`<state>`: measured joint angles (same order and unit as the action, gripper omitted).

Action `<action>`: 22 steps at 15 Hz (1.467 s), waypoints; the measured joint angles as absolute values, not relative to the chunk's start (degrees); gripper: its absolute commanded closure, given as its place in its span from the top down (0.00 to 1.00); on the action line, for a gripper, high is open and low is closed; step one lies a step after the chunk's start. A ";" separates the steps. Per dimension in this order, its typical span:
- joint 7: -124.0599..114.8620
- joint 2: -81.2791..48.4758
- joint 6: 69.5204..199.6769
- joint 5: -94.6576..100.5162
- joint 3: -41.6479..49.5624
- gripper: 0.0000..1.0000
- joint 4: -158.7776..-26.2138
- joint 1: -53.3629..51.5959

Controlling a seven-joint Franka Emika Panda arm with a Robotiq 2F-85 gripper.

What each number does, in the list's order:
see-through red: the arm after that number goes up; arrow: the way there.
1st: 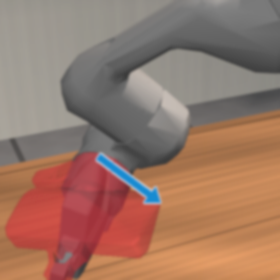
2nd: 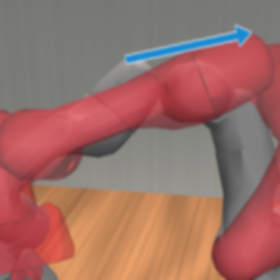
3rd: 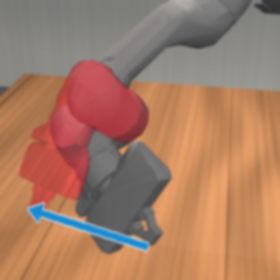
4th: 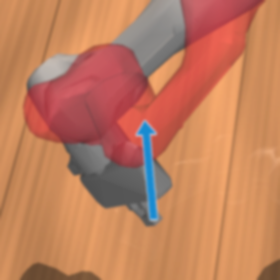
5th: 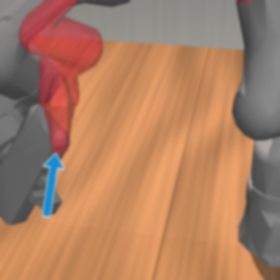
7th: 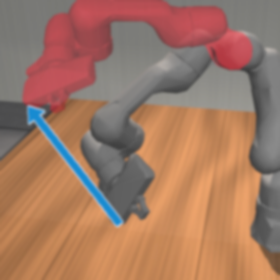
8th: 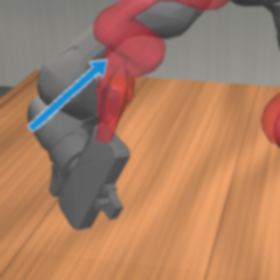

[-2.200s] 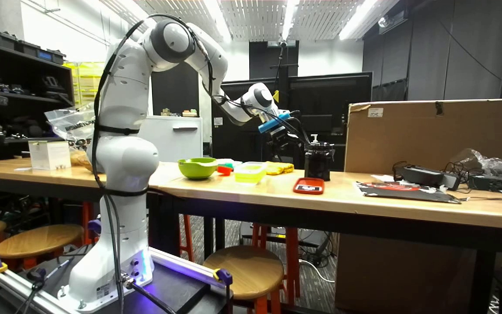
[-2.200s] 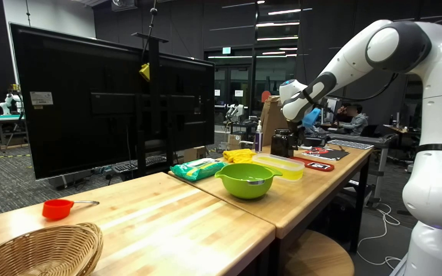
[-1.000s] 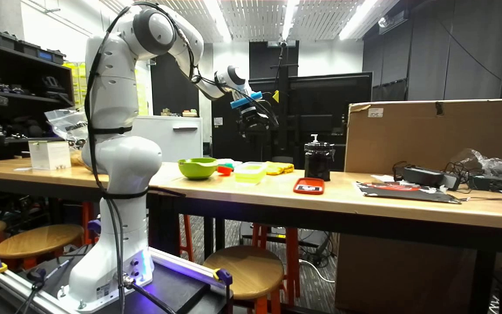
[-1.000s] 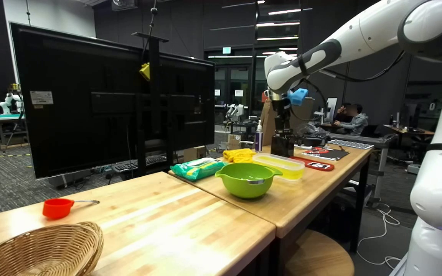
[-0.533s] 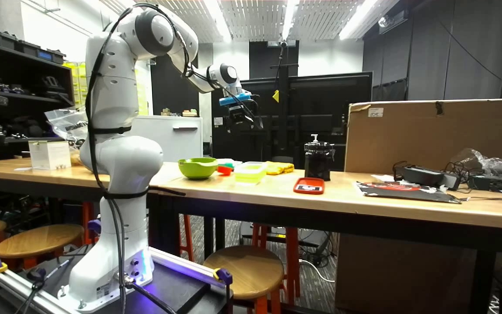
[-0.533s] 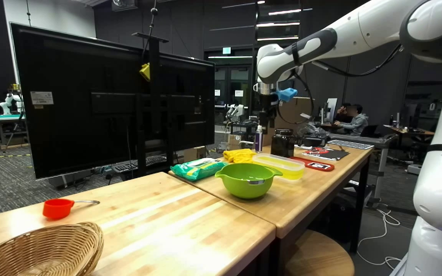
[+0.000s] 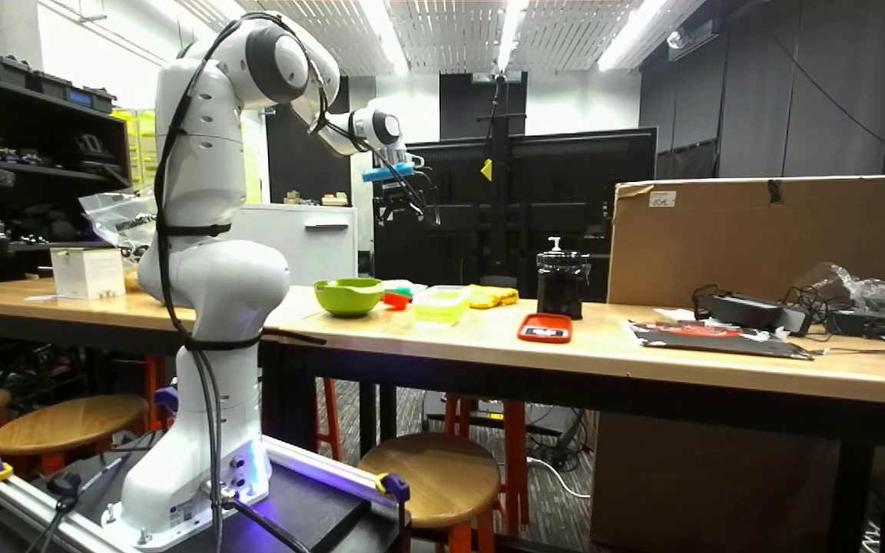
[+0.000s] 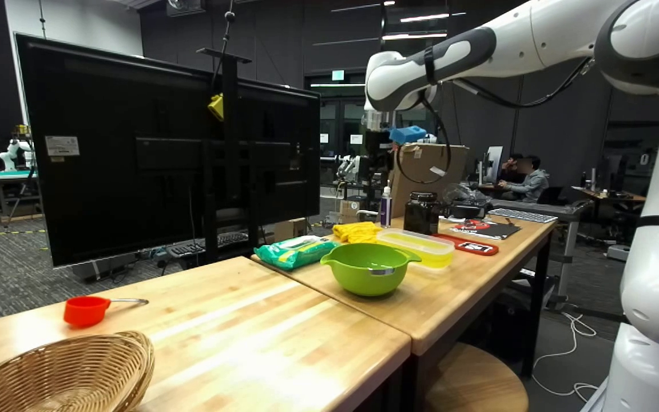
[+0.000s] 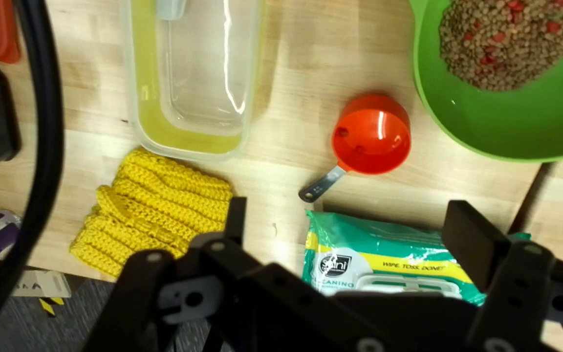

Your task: Put the red lid on the right side of the counter.

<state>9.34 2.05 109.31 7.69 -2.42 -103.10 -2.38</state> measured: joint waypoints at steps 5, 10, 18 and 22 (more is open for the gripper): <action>-1.25 -1.06 107.96 7.69 -5.48 1.00 -98.77 -5.10; -10.51 -5.15 100.47 7.69 -7.81 1.00 -91.30 -8.12; -15.47 -9.62 96.37 7.69 -8.77 1.00 -84.83 -10.88; -15.42 -9.63 96.37 7.69 -8.63 1.00 -84.83 -10.71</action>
